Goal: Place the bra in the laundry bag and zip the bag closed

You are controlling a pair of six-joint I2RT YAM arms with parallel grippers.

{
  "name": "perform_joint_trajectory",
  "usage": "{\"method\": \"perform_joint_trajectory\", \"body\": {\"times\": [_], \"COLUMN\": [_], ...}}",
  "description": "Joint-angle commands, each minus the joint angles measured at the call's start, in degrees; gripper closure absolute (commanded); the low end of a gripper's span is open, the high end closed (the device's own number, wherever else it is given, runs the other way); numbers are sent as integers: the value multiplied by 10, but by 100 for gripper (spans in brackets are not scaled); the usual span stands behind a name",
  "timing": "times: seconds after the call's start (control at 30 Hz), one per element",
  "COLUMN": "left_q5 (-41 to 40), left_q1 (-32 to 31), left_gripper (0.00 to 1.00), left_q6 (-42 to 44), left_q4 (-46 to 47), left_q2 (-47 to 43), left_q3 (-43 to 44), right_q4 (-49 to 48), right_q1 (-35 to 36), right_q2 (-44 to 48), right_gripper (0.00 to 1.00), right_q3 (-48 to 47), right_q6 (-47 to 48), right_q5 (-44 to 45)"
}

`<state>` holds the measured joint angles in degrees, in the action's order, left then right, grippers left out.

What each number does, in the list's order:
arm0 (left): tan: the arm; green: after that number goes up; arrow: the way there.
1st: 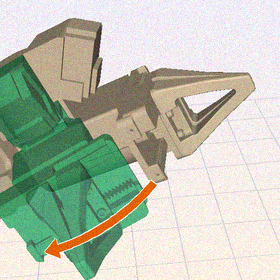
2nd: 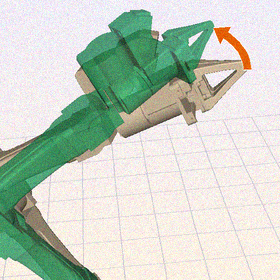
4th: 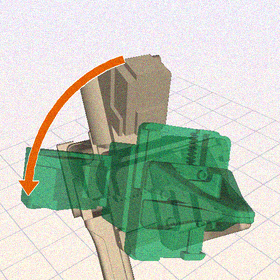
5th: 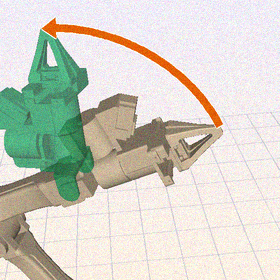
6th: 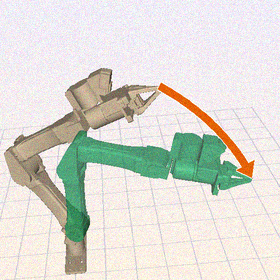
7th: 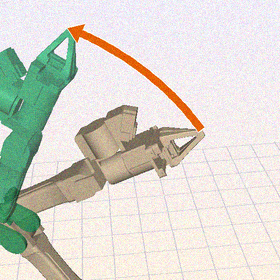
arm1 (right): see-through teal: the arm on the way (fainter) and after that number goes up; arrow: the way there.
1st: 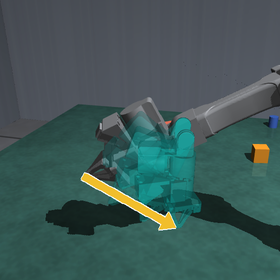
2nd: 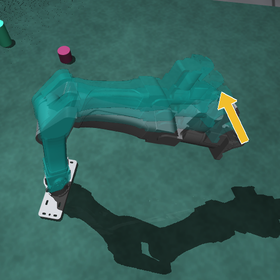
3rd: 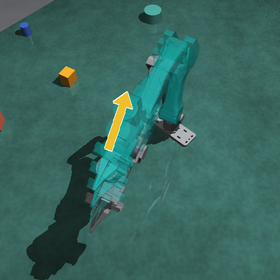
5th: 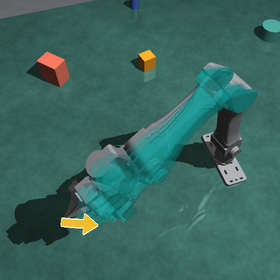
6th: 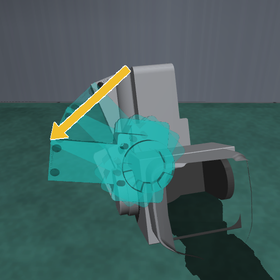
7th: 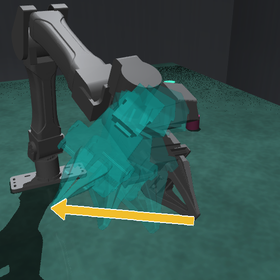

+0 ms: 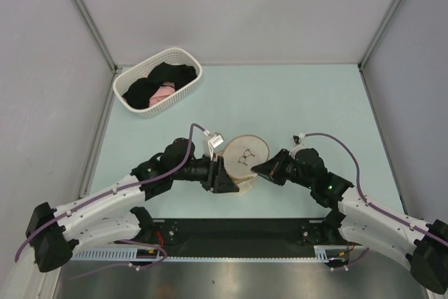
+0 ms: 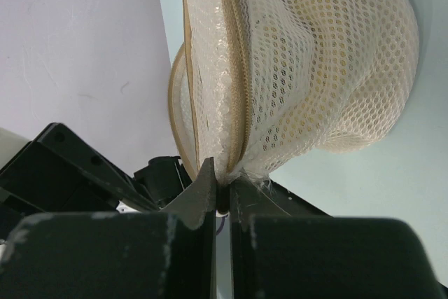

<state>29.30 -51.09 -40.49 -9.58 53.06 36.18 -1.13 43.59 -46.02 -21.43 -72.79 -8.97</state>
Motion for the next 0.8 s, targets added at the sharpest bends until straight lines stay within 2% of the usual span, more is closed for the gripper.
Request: {"method": "perform_joint_trajectory", "body": {"times": [0.0, 0.13, 0.37, 0.77], "left_q5": [35, 13, 44, 45], "left_q1": [13, 21, 36, 36], "left_gripper": [50, 49, 51, 56], "left_q6": [1, 1, 6, 7], "left_q4": [41, 45, 81, 106], "left_q2": [28, 42, 86, 107], "left_q3": [-7, -16, -14, 0], "right_q4": [-22, -26, -38, -42], "right_q1": [-3, -4, -3, -3], "right_q2": [6, 3, -6, -10], "right_gripper": [100, 100, 100, 100], "right_q3": [-12, -12, -9, -8], "right_q6": [12, 12, 10, 7], "right_q5": [-11, -16, -19, -25]}}
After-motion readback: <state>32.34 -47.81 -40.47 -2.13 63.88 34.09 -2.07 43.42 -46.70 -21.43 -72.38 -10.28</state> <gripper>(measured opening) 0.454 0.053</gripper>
